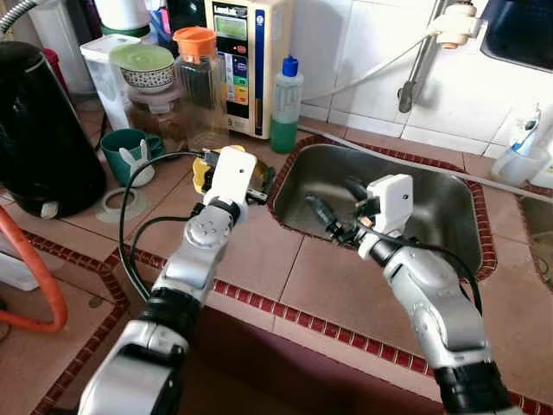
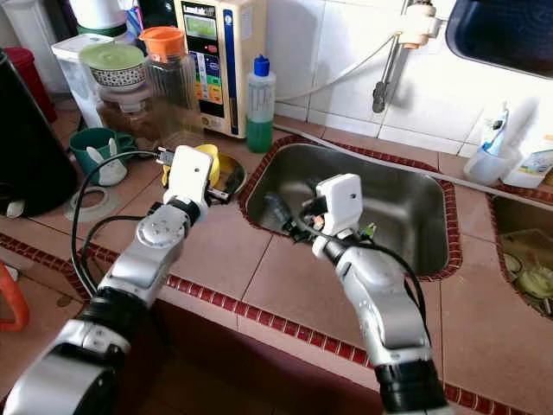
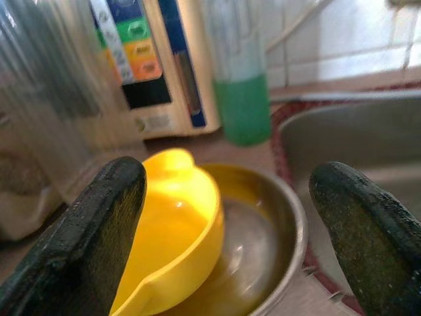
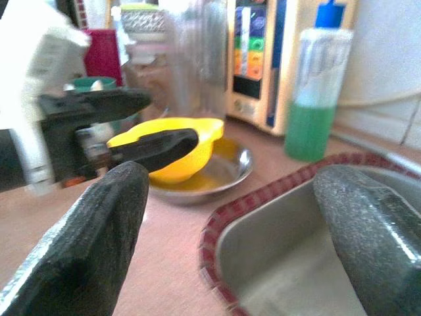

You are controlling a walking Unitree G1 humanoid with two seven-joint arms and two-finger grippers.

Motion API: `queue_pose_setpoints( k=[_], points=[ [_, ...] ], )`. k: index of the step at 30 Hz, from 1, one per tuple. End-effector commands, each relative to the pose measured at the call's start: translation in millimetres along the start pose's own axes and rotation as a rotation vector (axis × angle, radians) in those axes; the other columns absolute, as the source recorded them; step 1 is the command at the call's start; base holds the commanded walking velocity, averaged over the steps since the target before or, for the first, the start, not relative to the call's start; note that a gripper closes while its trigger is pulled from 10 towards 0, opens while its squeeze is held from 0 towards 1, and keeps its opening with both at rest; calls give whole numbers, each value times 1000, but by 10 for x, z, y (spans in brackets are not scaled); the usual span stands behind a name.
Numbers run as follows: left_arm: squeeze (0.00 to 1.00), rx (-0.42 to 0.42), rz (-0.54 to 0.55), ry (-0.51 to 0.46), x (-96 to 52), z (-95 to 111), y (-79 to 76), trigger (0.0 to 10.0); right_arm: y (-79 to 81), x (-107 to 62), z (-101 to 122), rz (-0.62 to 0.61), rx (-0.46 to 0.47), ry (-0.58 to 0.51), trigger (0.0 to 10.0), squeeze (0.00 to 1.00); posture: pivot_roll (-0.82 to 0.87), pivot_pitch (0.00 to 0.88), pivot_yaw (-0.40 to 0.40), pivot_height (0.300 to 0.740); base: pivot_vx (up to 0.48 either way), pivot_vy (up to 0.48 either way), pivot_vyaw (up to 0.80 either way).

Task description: Kitchen organization

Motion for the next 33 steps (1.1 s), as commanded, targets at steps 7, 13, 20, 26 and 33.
queue_pose_setpoints(
  k=[7,13,20,26,33],
  points=[
    [0,48,45,102,138,-46,203,10000,103,-102,98,14,17,16,10000,914,8,0,-9,740,0,0,0],
    [0,80,31,166,170,-86,264,10000,141,-125,124,12,19,25,10000,906,1,0,-3,740,0,0,0],
    [0,118,-53,262,167,-190,290,10000,169,-133,148,3,21,34,10000,835,-3,0,5,740,0,0,0],
    [0,131,-86,301,149,-249,284,10000,171,-132,156,-1,23,36,10000,808,-3,0,5,740,0,0,0],
    [0,108,-98,313,136,-278,295,0,154,-124,164,-11,19,38,10000,792,-1,0,5,740,0,0,0]
  ],
)
Point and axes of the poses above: a point about 5 cm out from each wrist's last joint towards the gripper, its own x axis pointing out of the wrist towards the gripper, its own z axis along the axis of the wrist's last joint, y = z × x, the point moved 1 cm from there along x, pointing out of the wrist towards the gripper, and after that the axes turned 4 degrees about x, right-handed, at the moved point
